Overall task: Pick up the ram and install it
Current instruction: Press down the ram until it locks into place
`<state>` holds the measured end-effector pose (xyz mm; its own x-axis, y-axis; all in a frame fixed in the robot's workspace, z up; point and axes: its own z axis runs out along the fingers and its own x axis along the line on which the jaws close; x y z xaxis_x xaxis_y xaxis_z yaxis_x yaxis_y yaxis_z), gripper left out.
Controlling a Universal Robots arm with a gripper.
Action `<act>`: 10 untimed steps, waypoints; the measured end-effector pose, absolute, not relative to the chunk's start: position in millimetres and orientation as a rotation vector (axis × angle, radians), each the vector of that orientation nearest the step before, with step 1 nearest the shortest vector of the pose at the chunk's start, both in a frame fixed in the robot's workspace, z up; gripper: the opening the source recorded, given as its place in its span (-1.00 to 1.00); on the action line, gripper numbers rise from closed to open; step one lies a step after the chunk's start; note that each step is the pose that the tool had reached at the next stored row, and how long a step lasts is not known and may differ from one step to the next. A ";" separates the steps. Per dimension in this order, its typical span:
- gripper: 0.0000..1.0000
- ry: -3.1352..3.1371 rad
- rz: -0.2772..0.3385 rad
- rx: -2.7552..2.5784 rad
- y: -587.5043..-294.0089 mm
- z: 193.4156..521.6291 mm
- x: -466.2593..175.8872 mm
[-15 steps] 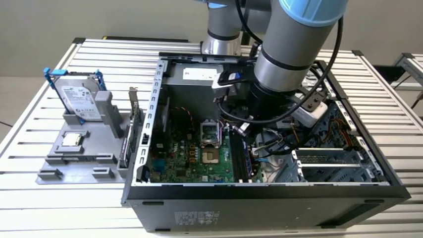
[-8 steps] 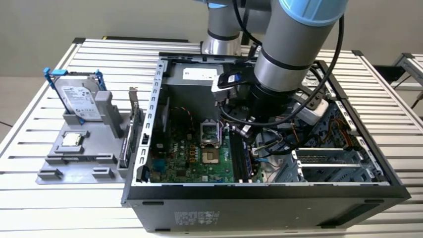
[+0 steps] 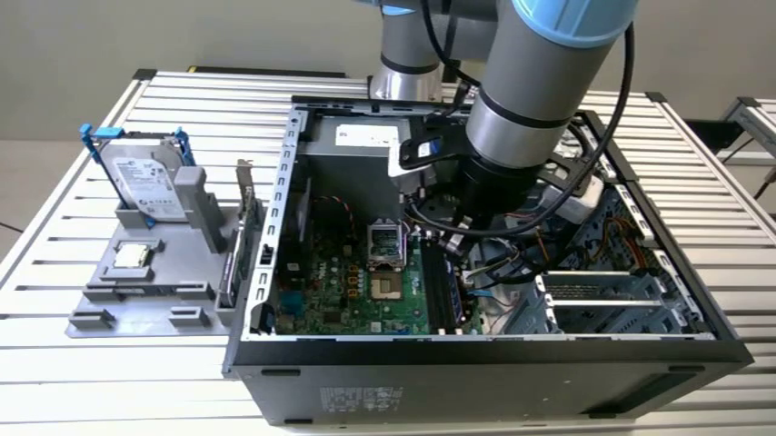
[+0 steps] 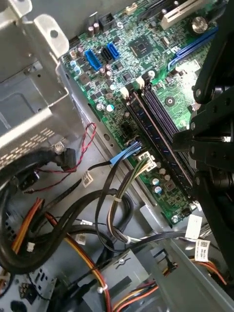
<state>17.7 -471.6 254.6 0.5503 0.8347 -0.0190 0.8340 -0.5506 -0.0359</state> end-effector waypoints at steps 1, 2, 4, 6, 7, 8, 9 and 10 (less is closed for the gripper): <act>-1.00 -1.503 0.053 -2.733 -471.6 254.6 17.7; -1.00 -1.528 0.053 -2.719 -471.6 254.6 17.7; -1.00 -1.577 0.054 -2.692 -471.6 254.6 17.7; -1.00 -1.626 0.055 -2.664 -471.6 254.6 17.6; -1.00 -1.650 0.055 -2.649 -471.6 254.6 17.7; -1.00 -1.674 0.055 -2.634 -471.6 254.6 17.7; -1.00 -1.698 0.055 -2.619 -471.6 254.6 17.7; -1.00 -1.723 0.056 -2.603 -471.6 254.6 17.7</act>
